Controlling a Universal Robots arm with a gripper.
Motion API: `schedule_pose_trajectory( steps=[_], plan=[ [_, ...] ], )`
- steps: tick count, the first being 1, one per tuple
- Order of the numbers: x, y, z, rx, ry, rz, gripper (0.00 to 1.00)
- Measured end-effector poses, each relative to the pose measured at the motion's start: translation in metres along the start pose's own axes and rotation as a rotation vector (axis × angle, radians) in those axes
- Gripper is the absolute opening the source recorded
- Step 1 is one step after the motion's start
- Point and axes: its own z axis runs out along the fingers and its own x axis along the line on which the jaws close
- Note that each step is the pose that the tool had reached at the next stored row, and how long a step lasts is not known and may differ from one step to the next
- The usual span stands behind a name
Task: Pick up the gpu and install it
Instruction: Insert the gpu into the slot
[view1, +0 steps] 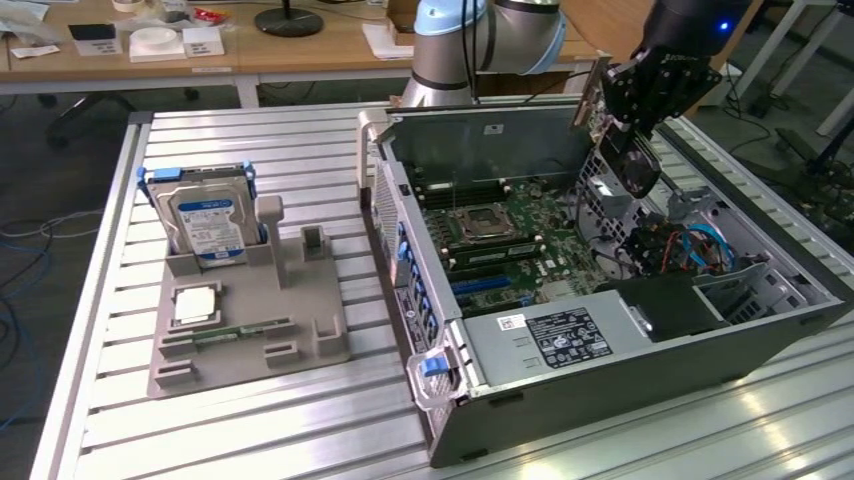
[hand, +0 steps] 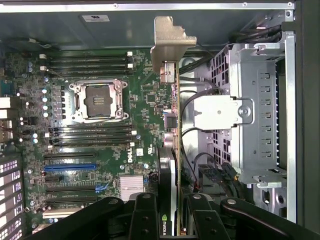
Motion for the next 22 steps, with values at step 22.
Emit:
schedule_pose_trajectory(
  steps=[22],
  plan=[
    [0.0002, 0.0000, 0.0006, -0.0084, 0.0122, -0.267, 0.27]
  ],
)
